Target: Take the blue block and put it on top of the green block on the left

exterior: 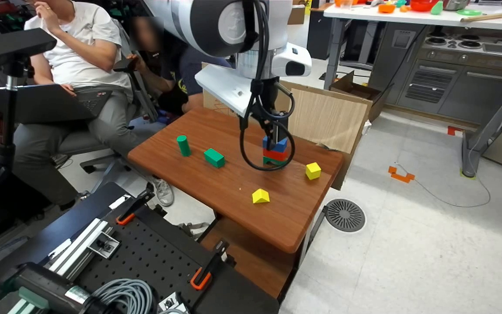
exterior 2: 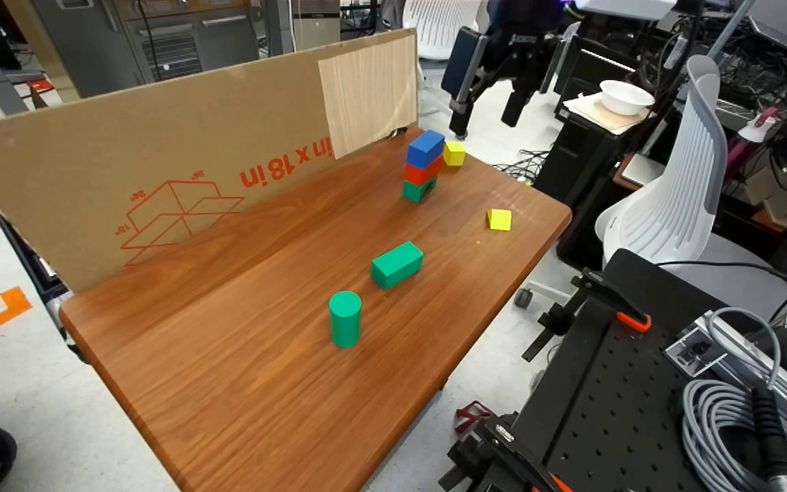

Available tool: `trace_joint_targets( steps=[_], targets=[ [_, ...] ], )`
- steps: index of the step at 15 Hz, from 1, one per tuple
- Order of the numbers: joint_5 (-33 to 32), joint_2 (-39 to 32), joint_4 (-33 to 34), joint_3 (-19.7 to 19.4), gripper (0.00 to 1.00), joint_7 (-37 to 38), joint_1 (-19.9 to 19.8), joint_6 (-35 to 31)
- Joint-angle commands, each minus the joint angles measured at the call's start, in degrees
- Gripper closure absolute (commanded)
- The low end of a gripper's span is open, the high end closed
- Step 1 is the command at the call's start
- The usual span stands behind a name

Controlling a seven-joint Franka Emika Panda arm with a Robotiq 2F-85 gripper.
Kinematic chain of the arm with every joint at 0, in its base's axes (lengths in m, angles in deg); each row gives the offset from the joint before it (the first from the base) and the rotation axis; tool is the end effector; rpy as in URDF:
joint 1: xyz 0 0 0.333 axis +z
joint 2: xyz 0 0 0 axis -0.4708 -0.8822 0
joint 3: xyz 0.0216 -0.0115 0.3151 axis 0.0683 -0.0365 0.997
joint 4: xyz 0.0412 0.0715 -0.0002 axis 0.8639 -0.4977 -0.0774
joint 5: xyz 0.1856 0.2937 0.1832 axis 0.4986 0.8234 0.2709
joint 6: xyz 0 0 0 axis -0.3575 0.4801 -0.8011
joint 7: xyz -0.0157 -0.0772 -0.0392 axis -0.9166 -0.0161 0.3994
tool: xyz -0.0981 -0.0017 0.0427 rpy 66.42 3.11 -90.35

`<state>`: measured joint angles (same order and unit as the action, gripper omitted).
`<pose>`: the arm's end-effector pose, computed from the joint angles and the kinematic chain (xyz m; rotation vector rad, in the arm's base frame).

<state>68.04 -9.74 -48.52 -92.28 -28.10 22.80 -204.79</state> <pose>0.5597 -0.0910 0.2880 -3.0559 0.3226 0.0079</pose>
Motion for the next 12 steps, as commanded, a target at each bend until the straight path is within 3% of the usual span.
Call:
trace_joint_targets(
  steps=[1,12],
  targets=[
    [0.49,-5.86,7.28,1.57,0.00,-5.19,-0.74,0.60],
    [-2.30,-16.83,19.80,2.38,0.00,-7.81,-0.56,2.60]
  ],
)
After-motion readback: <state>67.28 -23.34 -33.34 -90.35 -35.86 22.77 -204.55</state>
